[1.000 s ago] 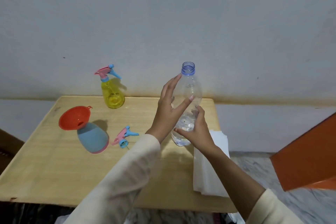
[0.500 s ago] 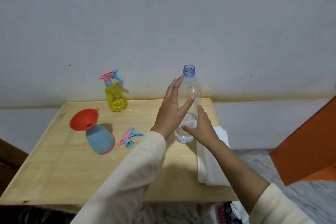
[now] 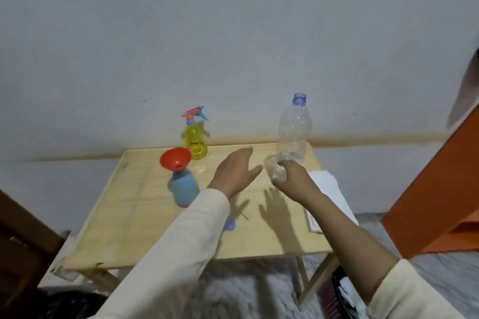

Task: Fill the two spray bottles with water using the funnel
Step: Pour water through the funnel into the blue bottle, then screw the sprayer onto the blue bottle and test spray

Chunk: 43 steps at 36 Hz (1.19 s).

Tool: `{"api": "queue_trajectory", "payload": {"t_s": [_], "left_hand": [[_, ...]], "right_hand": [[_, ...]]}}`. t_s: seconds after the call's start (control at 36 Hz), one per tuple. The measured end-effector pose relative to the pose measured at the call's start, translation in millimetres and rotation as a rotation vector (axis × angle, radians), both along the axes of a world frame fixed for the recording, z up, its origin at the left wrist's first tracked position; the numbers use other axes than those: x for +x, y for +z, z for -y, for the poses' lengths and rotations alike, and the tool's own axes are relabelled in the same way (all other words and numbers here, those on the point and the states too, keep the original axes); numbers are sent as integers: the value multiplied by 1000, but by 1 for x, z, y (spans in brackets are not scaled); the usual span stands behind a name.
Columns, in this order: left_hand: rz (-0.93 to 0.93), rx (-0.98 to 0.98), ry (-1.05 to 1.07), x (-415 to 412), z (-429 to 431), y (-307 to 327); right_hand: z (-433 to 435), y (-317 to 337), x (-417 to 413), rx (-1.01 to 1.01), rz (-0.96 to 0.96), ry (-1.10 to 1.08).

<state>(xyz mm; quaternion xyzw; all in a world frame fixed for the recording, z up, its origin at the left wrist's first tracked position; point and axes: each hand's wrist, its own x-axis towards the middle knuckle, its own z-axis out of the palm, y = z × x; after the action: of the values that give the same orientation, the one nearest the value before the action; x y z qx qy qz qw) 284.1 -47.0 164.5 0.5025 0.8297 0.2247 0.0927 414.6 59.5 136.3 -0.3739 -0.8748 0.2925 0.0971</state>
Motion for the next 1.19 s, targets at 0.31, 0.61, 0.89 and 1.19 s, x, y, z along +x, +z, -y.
{"api": "queue_trajectory", "payload": {"t_s": [0.31, 0.61, 0.89, 1.19], "left_hand": [[156, -145, 303, -69, 141, -41], [390, 50, 457, -138, 141, -88], [698, 344, 480, -155, 96, -130], [764, 439, 519, -159, 88, -148]], "right_hand": [[102, -4, -91, -15, -103, 159], [105, -4, -200, 19, -212, 250], [83, -22, -245, -105, -158, 272], [69, 0, -237, -95, -246, 286]]}}
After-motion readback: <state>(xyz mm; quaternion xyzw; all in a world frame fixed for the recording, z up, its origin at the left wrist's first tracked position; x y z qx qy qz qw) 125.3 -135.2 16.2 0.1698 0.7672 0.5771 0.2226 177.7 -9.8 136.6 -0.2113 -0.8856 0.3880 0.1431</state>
